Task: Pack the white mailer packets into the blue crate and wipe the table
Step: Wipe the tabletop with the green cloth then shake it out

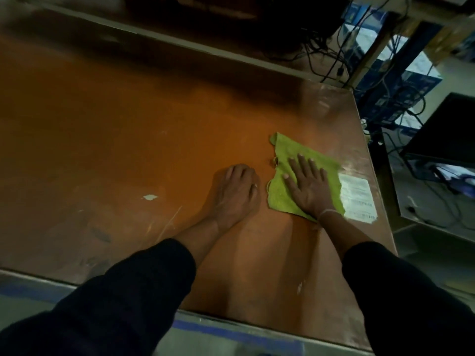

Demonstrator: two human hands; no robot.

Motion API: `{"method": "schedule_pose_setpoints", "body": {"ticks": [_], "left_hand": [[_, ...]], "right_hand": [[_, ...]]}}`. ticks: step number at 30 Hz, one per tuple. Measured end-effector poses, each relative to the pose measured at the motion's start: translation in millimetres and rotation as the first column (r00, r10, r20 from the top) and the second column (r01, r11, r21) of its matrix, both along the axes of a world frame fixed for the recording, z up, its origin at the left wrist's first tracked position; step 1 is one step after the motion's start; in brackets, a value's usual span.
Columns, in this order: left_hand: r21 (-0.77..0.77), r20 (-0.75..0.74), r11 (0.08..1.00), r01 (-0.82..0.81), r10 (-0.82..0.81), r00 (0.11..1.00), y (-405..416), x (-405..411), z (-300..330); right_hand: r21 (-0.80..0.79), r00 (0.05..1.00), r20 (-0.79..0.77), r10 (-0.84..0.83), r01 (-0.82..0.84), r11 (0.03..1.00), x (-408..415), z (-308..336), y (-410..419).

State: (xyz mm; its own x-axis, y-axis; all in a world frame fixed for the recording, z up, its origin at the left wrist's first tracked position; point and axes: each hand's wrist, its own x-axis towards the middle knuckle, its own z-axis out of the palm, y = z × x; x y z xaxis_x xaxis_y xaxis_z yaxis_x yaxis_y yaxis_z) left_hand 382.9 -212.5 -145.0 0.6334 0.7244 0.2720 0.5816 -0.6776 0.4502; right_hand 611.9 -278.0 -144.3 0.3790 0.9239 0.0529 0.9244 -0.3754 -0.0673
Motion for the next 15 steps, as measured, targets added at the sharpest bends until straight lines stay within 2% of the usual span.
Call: {"method": "schedule_pose_setpoints", "body": {"ticks": [3, 4, 7, 8, 9, 12, 13, 15], "left_hand": [[0.017, -0.032, 0.999, 0.043, -0.043, 0.999, 12.0, -19.4, -3.9], [0.029, -0.052, 0.998, 0.055, -0.053, 0.997, 17.6, -27.6, -3.9], [0.074, -0.11, 0.994, 0.08, -0.072, 0.991, 34.7, -53.1, -0.1], [0.09, -0.131, 0.992, 0.087, -0.075, 0.989, 39.6, -61.9, 2.0], [0.1, -0.15, 0.991, 0.089, -0.073, 0.986, 44.6, -70.8, 3.4], [0.125, -0.199, 0.989, 0.076, -0.05, 0.979, 61.4, -93.9, 4.9], [0.133, -0.212, 0.988, 0.074, -0.045, 0.976, 68.2, -100.3, 4.2], [0.128, -0.229, 0.989, 0.078, -0.048, 0.972, 81.3, -111.8, 3.4]], "right_hand": [[-0.024, 0.95, -0.061, -0.306, 0.305, 0.952, -14.8, 0.4, -9.1], [-0.033, 0.945, -0.066, -0.322, 0.32, 0.947, -26.9, 0.8, -9.9], [-0.016, 0.999, -0.013, -0.046, 0.046, 0.999, -59.3, -0.9, -25.6], [-0.016, 1.0, -0.016, -0.006, 0.005, 1.0, -63.0, 0.0, -34.5], [-0.018, 0.999, -0.019, -0.038, 0.037, 0.999, -65.4, 1.0, -42.6], [-0.022, 0.95, -0.061, -0.307, 0.307, 0.952, -89.3, 3.4, -57.7], [-0.02, 0.956, -0.051, -0.29, 0.289, 0.957, -106.8, 3.4, -61.5], [-0.002, 0.997, -0.02, -0.079, 0.079, 0.997, -141.9, 3.1, -73.4]]}}
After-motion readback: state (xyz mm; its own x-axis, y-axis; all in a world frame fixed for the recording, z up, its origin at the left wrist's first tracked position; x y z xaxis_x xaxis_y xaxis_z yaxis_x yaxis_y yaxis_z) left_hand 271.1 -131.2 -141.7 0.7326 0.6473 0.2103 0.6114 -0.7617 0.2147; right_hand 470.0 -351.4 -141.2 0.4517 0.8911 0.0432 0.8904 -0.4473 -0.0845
